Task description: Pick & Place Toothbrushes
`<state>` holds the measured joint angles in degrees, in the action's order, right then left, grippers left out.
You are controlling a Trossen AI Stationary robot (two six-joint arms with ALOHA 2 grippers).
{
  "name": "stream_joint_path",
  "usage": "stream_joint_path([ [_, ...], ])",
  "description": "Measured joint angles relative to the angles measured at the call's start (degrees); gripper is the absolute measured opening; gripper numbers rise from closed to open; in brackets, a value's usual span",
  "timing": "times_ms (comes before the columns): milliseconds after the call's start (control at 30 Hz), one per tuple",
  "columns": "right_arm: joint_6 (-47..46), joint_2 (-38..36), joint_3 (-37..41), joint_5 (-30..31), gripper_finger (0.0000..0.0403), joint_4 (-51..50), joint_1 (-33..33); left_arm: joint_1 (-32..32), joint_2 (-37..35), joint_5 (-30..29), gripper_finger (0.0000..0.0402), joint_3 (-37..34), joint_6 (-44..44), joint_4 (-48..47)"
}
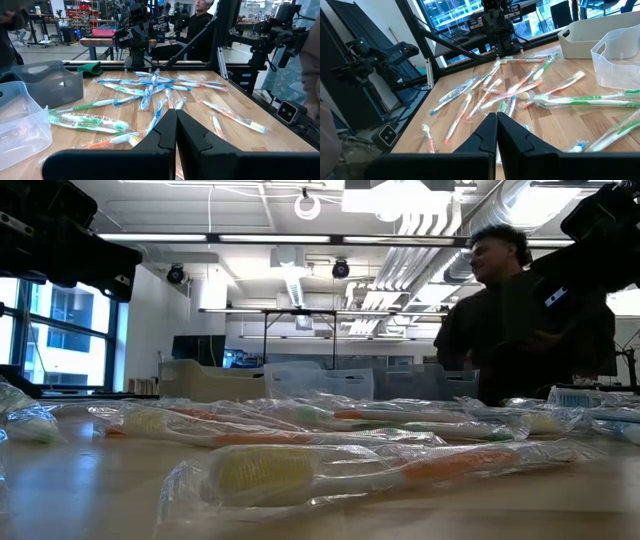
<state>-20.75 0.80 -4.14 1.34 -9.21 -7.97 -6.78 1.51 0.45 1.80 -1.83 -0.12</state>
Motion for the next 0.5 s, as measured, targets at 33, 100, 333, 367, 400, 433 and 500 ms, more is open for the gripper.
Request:
stream_joint_path([
  [33, 0.0, 0.0, 0.0, 0.0, 0.0003, 0.0, 0.0, 0.0, 0.0, 0.0, 0.0000, 0.0, 0.0, 0.0],
  [100, -0.4, 0.0, 0.0, -0.1, 0.0003, 0.1, 0.0, 0.0, 0.0, 0.0, 0.0000, 0.0, 0.0, 0.0],
  [333, -13.8, 0.0, 0.2, -8.1, 0.0003, 4.4, 0.0, 0.0, 0.0, 0.0, 0.0000, 0.0, 0.0, 0.0],
  [367, -13.8, 0.0, 0.2, -8.7, 0.0003, 4.4, 0.0, 0.0, 0.0, 0.0, 0.0000, 0.0, 0.0, 0.0],
  [400, -13.7, 0.0, 0.2, -9.1, 0.0003, 4.5, 0.0, 0.0, 0.0, 0.0, 0.0000, 0.0, 0.0, 0.0],
  [433, -13.6, 0.0, 0.2, -9.3, 0.0003, 4.5, 0.0, 0.0, 0.0, 0.0, 0.0000, 0.0, 0.0, 0.0],
  [500, -13.6, 0.0, 0.2, -9.0, 0.0003, 4.5, 0.0, 0.0, 0.0, 0.0, 0.0000, 0.0, 0.0, 0.0],
])
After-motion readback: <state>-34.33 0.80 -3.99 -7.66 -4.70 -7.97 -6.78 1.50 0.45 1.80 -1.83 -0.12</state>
